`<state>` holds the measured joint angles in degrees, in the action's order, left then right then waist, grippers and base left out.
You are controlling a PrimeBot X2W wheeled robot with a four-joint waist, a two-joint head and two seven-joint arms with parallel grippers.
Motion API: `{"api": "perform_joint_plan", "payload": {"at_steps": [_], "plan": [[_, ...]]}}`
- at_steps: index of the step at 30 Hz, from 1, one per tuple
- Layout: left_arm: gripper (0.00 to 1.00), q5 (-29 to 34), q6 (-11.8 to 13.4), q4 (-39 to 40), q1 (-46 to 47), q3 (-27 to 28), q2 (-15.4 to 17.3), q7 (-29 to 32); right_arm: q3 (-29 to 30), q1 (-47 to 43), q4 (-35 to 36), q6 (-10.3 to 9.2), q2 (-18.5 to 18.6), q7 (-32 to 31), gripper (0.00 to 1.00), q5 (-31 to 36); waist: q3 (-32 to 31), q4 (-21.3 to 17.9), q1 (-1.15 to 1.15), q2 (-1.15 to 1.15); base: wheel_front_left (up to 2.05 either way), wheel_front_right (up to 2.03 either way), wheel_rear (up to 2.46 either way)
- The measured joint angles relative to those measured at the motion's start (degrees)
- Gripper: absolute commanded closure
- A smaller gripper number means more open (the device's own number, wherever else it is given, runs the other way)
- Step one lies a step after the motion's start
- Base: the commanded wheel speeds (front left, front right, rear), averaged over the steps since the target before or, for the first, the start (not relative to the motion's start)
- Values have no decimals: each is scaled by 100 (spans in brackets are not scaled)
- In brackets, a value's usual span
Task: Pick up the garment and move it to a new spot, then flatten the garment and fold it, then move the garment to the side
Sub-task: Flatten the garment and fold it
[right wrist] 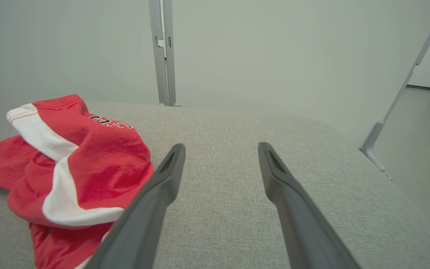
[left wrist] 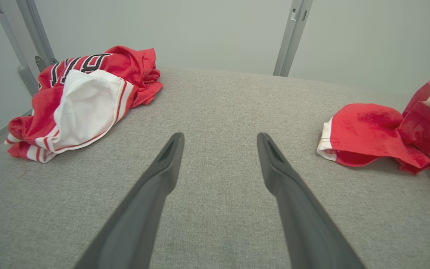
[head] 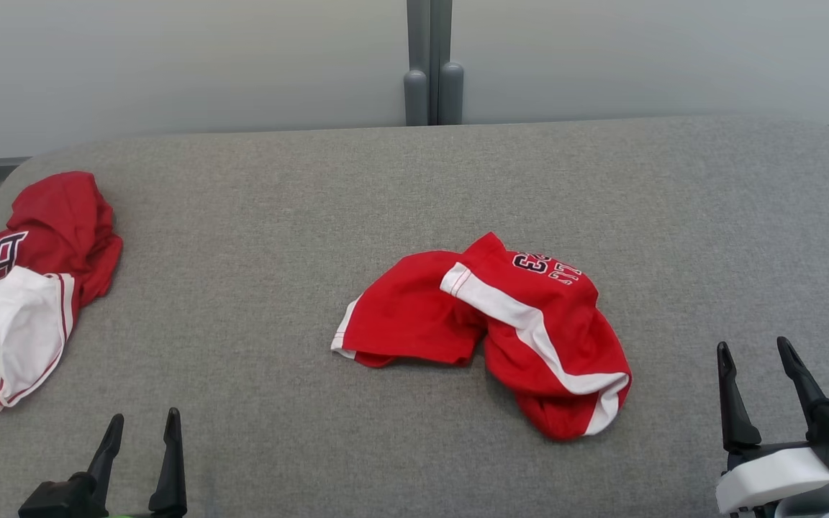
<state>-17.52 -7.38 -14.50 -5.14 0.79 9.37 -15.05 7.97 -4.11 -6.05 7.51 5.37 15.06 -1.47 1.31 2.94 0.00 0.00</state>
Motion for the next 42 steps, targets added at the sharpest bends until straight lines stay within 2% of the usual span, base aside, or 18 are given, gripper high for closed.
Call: {"api": "perform_joint_plan", "payload": {"at_steps": [10,15,21,29,35,42], "plan": [[0,13,-1,65,30,19,-1,0,-9,5,19,0,3,0,0,1,18,-36,0,0,0,0,0],[0,31,-1,237,257,-225,-15,-4,-51,59,32,0,9,0,0,0,71,-69,0,0,0,0,0],[0,-133,-1,65,1121,-1346,80,-9,-194,309,73,0,26,0,0,-11,225,-230,0,0,0,0,0],[0,-1072,-1,-667,2519,-3105,512,528,-253,475,89,0,-29,0,0,-43,471,-655,0,0,0,0,0],[0,-1901,-1,-1014,3175,-3944,792,777,-221,499,79,0,-62,0,0,-49,641,-1012,0,0,0,0,0],[0,-2549,-1,-1292,3708,-4593,1022,808,-210,567,75,0,-89,0,0,-53,805,-1326,0,0,0,0,0]]}}
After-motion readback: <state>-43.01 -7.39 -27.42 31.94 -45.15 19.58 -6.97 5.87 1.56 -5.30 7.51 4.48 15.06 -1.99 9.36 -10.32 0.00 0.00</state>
